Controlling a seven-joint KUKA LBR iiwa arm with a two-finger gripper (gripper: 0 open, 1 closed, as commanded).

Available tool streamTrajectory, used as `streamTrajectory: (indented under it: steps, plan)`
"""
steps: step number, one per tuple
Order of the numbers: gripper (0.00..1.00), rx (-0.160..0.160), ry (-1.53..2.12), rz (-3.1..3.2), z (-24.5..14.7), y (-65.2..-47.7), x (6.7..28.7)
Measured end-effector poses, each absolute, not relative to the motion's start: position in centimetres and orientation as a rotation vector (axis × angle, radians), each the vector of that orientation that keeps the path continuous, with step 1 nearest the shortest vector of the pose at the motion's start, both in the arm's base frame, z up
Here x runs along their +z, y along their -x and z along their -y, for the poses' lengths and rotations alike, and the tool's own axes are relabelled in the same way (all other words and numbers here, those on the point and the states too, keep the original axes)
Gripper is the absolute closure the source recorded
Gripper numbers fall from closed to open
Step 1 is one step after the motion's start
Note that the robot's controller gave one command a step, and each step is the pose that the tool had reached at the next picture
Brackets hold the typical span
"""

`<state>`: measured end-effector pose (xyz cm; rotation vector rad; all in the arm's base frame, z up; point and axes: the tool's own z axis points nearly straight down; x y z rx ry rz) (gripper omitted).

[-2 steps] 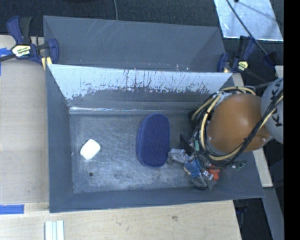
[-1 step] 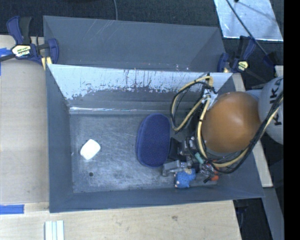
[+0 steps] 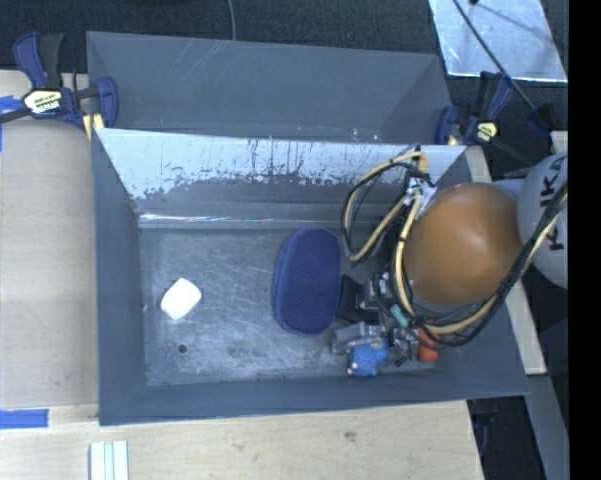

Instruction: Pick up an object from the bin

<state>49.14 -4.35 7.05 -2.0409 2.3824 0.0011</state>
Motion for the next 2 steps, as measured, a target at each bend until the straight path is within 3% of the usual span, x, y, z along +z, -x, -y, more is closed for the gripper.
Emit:
streamTrajectory:
  steps: [1,2]
  plan:
    - [1.00,-0.005,2.038,-2.384,4.34,-49.28,11.87]
    - [1.00,-0.001,2.036,-2.387,4.32,-49.34,12.06]
